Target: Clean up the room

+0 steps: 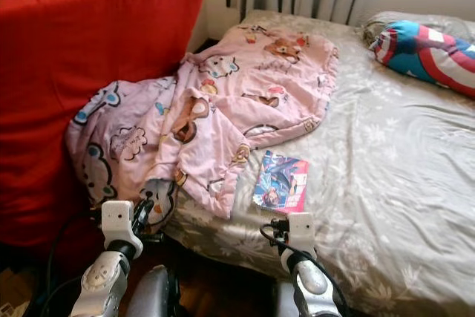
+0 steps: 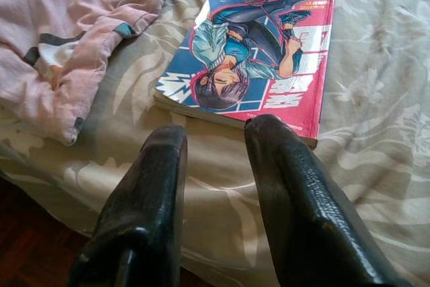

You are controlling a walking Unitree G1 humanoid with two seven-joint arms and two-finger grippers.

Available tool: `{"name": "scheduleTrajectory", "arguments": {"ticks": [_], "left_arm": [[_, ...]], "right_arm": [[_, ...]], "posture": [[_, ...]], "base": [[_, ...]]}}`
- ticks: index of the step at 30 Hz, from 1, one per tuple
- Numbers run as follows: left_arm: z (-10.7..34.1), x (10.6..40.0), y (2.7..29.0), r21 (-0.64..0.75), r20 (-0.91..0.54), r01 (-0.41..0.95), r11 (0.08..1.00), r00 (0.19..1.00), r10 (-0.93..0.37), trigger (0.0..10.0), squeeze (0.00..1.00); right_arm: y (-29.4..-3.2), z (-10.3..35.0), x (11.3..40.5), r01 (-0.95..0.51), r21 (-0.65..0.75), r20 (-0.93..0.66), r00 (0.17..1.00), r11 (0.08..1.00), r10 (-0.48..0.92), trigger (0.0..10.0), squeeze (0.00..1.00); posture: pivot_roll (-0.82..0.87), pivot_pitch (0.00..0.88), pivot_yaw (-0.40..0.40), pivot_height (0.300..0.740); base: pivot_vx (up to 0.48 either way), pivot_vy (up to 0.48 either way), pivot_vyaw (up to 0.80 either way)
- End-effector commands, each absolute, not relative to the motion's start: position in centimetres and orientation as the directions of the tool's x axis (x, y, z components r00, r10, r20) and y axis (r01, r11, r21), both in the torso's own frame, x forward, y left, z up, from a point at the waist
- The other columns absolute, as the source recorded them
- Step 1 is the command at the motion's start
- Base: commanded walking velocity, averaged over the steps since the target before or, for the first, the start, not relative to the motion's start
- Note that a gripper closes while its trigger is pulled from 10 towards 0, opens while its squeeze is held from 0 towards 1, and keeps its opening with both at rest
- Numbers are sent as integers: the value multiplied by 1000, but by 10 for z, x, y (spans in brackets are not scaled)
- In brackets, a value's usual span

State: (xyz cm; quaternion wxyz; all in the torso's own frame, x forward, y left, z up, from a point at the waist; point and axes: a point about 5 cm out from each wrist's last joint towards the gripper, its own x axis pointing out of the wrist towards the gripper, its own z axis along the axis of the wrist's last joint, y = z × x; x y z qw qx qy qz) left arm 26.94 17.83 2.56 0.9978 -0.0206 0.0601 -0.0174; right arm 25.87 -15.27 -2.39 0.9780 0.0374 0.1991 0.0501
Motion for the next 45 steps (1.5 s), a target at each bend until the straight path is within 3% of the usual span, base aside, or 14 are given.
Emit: {"name": "scheduleTrajectory", "arguments": {"ticks": [1, 23, 45], "left_arm": [[22, 268, 178, -54, -141, 31, 998, 989, -38, 10000, 0], [23, 268, 178, -55, -139, 34, 998, 989, -41, 10000, 0], [23, 268, 178, -54, -139, 35, 998, 989, -43, 10000, 0]], "right_arm": [[-158, -23, 258, -75, 93, -370, 923, 993, 104, 10000, 0], [-159, -25, 253, -72, 101, -363, 926, 992, 104, 10000, 0], [-175, -43, 232, -36, 97, -472, 878, 995, 78, 10000, 0]], "posture": [[-69, 81, -29, 615], [-68, 82, -28, 615], [-68, 85, -26, 615]], "base": [[0, 0, 0], [229, 0, 0], [271, 0, -69]]}}
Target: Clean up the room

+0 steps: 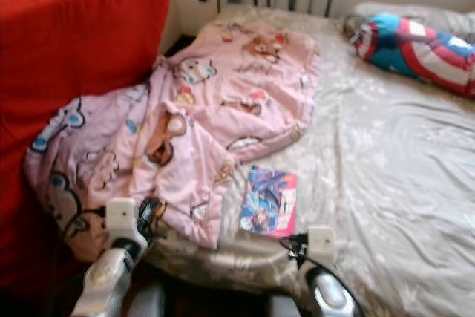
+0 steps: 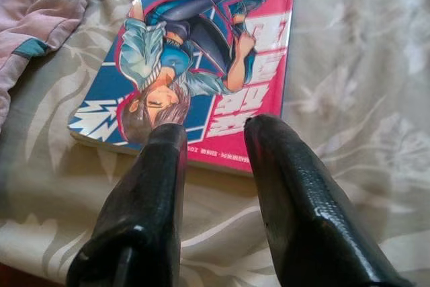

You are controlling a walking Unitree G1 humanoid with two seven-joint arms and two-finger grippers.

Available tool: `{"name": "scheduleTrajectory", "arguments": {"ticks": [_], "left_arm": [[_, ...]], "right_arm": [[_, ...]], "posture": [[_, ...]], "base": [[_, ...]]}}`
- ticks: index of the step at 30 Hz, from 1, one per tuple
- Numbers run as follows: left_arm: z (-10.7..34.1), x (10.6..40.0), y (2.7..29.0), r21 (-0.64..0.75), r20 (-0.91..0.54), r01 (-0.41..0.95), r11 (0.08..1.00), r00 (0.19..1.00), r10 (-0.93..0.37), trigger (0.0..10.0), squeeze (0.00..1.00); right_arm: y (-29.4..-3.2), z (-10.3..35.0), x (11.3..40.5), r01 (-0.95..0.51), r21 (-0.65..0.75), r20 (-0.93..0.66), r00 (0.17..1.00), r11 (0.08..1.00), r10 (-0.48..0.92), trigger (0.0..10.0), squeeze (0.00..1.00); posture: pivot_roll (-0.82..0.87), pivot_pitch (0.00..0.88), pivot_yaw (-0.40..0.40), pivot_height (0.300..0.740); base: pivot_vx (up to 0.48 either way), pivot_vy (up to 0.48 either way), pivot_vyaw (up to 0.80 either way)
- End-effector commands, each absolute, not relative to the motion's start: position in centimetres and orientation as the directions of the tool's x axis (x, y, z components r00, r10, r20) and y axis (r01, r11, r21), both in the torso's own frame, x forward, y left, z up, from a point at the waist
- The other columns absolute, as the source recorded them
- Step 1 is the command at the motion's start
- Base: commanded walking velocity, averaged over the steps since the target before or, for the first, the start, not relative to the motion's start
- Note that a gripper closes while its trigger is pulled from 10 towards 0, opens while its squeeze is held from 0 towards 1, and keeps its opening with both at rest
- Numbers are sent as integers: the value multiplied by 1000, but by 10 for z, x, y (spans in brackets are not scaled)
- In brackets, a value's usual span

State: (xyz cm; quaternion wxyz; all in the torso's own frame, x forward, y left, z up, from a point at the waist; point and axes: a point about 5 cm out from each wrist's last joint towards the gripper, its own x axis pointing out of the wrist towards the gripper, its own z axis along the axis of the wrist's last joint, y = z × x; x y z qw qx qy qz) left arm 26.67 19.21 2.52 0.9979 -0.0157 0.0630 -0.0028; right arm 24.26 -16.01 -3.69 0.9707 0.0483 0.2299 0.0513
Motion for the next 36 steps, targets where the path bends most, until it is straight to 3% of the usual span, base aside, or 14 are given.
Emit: {"name": "scheduleTrajectory", "arguments": {"ticks": [1, 10, 21, 36], "left_arm": [[23, 268, 178, -54, -139, 35, 998, 989, -43, 10000, 0], [23, 268, 178, -54, -139, 35, 998, 989, -42, 10000, 0], [32, 275, 181, -41, -108, 54, 998, 992, -58, 10000, 0], [79, 299, 178, -31, 42, 92, 995, 995, -90, 10000, 0]], "right_arm": [[-174, -43, 233, -37, 102, -467, 880, 994, 80, 10000, 0], [-158, -35, 244, -82, 89, -432, 895, 993, 113, 10000, 0], [-162, -30, 247, -91, 117, -386, 913, 989, 129, 10000, 0], [-118, 32, 321, -181, 124, -251, 945, 976, 208, 10000, 0]], "posture": [[-68, 85, -26, 615], [-68, 86, -27, 615], [-60, 95, -21, 615], [16, 166, -9, 615]], "base": [[300, 0, 0], [301, 0, 0], [160, 0, 0], [0, 0, 0]]}}
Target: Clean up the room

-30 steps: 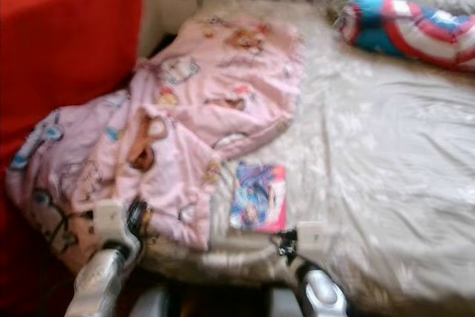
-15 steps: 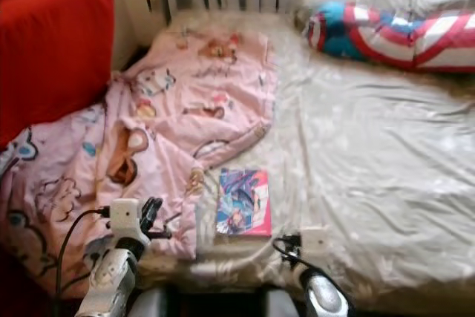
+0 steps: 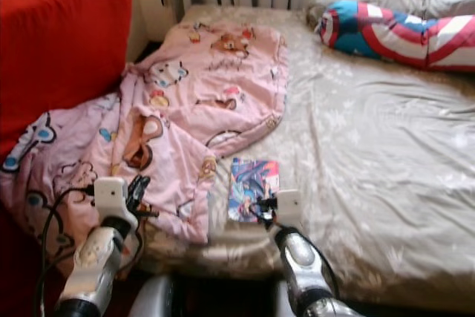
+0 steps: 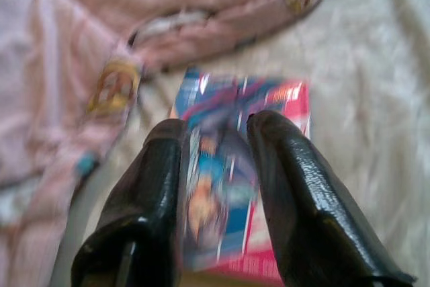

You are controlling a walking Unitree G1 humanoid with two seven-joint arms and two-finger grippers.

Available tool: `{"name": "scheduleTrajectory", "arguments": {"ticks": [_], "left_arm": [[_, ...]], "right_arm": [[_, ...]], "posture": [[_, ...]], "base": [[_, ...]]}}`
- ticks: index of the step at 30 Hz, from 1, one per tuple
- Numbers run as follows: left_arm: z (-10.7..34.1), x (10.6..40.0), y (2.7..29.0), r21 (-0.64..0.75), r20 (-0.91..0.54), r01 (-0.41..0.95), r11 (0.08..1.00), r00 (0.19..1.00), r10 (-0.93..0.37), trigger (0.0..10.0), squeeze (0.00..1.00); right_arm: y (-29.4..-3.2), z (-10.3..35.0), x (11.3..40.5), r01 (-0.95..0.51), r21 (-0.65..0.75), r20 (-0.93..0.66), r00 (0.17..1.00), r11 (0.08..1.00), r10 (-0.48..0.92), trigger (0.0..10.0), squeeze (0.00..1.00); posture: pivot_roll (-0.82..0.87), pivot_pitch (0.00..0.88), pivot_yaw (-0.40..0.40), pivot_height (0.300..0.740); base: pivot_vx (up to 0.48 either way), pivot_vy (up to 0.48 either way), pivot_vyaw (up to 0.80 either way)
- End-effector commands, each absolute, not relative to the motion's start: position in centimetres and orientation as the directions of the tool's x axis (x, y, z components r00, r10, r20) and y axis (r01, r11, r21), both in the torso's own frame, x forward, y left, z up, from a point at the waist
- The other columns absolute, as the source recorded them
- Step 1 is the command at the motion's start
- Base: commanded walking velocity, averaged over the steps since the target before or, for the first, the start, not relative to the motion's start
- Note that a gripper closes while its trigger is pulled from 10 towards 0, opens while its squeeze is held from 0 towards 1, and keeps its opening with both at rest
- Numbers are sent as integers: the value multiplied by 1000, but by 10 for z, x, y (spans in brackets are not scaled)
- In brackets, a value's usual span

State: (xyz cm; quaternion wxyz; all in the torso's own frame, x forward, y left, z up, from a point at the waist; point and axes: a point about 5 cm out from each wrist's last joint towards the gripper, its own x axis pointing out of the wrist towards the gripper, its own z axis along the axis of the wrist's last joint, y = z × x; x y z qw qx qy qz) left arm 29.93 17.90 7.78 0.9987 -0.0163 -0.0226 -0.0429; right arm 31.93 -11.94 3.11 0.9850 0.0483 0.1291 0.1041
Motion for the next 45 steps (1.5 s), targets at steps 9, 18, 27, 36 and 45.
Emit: {"name": "scheduleTrajectory", "arguments": {"ticks": [9, 18, 27, 36, 45], "left_arm": [[85, 286, 177, -40, 56, 81, 996, 995, -79, 10000, 0], [98, 270, 184, -31, 51, 59, 998, 997, -57, 10000, 0], [96, 254, 184, -28, 12, 49, 998, 999, -49, 10000, 0], [94, 248, 184, -16, -16, 49, 999, 999, -50, 10000, 0], [93, 243, 188, -11, -44, 42, 999, 998, -42, 10000, 0]], "right_arm": [[-124, 43, 333, -109, 127, -262, 955, 986, 139, 10000, 0], [-141, 37, 333, 40, 184, -333, 943, 982, 24, 10000, 1000], [-148, 37, 333, 105, 230, -342, 940, 967, -20, 10000, 0], [-147, 32, 329, 93, 227, -352, 936, 970, -7, 10000, 0], [-155, 20, 320, 162, 243, -405, 913, 957, -51, 10000, 0]], "posture": [[77, 259, -9, 615], [119, 345, 0, 615], [135, 366, 6, 615], [138, 361, 11, 615], [145, 371, 20, 615]], "base": [[0, 0, 0], [0, 0, 0], [0, 0, 0], [0, 0, 0], [0, 0, 0]]}}
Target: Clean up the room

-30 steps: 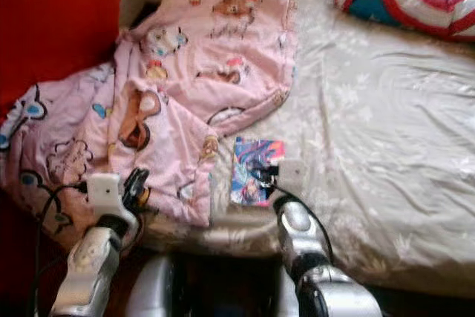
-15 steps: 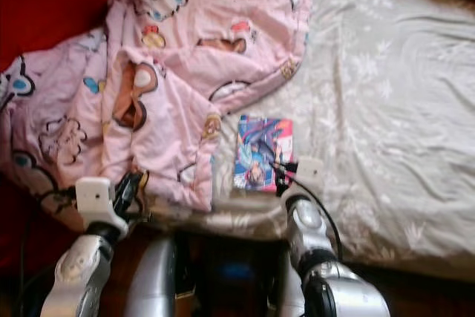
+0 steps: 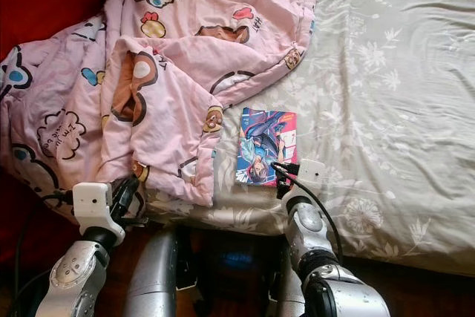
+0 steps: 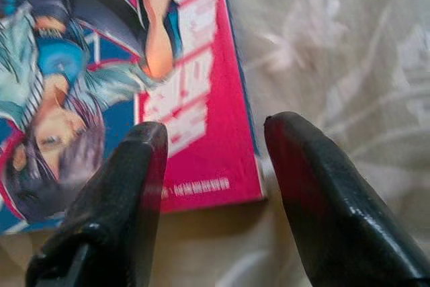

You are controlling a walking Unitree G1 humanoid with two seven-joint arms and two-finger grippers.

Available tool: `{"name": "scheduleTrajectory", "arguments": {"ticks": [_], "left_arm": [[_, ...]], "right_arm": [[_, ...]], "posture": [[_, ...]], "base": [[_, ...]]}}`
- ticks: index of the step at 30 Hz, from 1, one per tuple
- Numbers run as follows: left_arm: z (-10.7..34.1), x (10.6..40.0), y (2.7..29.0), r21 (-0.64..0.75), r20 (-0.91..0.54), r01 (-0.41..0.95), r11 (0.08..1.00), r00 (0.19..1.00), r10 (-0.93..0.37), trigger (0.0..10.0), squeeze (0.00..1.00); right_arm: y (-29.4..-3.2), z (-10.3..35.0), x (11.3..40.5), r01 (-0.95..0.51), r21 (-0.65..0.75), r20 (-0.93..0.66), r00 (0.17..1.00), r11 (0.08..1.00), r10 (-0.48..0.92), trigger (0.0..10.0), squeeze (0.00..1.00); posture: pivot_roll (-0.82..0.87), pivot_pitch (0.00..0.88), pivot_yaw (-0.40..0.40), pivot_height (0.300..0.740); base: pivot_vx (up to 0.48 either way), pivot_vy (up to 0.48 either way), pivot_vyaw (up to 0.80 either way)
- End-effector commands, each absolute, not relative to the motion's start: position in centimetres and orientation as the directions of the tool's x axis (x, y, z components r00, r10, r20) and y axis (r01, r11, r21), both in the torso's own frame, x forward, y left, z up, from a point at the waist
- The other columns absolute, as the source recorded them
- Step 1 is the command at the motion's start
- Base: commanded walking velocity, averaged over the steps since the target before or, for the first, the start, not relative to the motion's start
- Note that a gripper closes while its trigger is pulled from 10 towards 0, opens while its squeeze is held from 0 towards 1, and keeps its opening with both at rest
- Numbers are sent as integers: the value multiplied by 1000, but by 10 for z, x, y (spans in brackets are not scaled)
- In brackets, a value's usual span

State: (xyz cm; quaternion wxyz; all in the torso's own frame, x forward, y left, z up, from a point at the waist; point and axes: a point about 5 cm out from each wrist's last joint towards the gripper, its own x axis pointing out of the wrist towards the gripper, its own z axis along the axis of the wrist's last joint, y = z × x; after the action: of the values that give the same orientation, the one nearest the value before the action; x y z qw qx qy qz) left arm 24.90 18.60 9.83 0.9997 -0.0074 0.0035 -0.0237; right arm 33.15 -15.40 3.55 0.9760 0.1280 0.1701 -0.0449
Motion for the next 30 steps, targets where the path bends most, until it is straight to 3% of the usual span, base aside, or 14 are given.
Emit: {"name": "scheduleTrajectory", "arguments": {"ticks": [1, 17, 30], "left_arm": [[93, 242, 188, -10, -46, 43, 999, 998, -43, 10000, 0], [93, 239, 188, -8, -61, 46, 999, 997, -47, 10000, 0], [94, 234, 190, -1, -67, 43, 999, 997, -43, 10000, 0]], "right_arm": [[-155, 19, 319, 165, 243, -410, 911, 956, -53, 10000, 0], [-157, 13, 314, 170, 275, -436, 899, 946, -35, 10000, 0], [-137, -7, 297, 140, 482, -499, 855, 865, 139, 10000, 0]], "posture": [[147, 374, 21, 615], [151, 382, 27, 615], [168, 393, 31, 615]], "base": [[0, 0, 0], [0, 0, 0], [0, 0, 0]]}}
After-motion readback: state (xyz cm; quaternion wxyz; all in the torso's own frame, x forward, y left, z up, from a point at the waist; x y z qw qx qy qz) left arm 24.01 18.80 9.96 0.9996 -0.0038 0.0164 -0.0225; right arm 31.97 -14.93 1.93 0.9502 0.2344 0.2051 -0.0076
